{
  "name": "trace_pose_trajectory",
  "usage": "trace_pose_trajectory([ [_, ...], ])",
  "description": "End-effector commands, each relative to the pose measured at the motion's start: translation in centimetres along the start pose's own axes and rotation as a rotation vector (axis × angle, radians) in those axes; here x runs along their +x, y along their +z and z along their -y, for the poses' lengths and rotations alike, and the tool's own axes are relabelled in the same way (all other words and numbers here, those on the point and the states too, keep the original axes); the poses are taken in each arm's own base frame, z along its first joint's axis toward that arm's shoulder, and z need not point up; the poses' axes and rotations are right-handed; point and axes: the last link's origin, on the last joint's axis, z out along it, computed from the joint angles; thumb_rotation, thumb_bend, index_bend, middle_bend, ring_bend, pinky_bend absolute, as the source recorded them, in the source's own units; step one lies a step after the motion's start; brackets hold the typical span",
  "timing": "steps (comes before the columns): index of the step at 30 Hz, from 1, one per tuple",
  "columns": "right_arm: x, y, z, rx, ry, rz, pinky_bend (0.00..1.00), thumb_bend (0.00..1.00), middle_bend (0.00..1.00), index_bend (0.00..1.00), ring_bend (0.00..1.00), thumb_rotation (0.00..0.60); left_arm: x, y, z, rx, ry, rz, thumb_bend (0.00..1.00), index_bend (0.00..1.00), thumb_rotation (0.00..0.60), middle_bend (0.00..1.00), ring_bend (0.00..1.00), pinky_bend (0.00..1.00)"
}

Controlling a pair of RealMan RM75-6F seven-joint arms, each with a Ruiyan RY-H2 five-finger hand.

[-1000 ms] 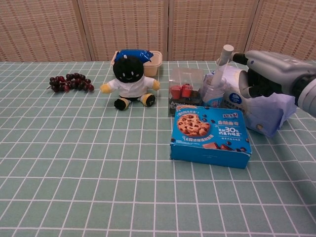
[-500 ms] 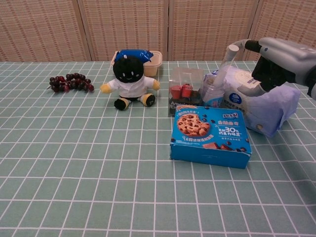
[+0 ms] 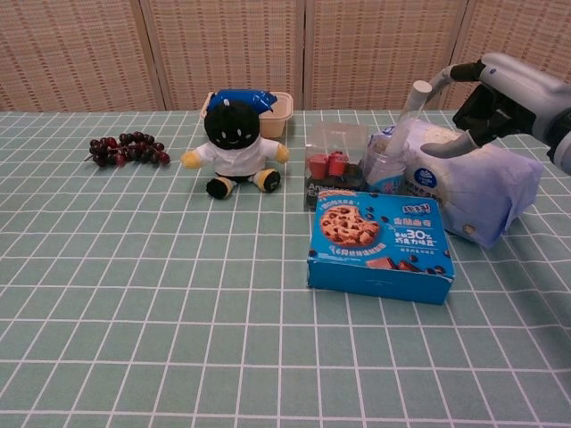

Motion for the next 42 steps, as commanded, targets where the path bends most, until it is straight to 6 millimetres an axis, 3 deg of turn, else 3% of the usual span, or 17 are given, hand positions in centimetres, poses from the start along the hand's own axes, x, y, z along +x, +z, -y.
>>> trace_pose_trajectory([
  [1,-0.4,0.4,0.1,0.002,0.024,-0.002,1.0,0.17,1.0,0.34,1.0,0.6,0.0,0.0,0.0,-0.001,-0.003,0.001,0.24,0.4,0.6,0.35,0.32,0.44],
  [19,-2.9,1.3,0.6,0.013,0.102,0.037,1.0,0.21,1.0,0.41,1.0,0.6,0.2,-0.2,-0.1,-0.006,-0.006,-0.003,0.24,0.41,0.6,0.35,0.32,0.44],
  [32,-4.1,1.8,0.7,0.034,0.156,0.003,1.0,0.48,1.0,0.54,1.0,0.6,0.3,-0.2,0.0,-0.001,-0.012,-0.003,0.24,0.41,0.6,0.35,0.32,0.44],
  [42,-3.8,2.0,0.8,0.048,0.169,-0.025,1.0,0.57,1.0,0.65,1.0,0.6,0.3,-0.2,-0.1,-0.005,-0.009,-0.003,0.24,0.41,0.6,0.35,0.32,0.44],
])
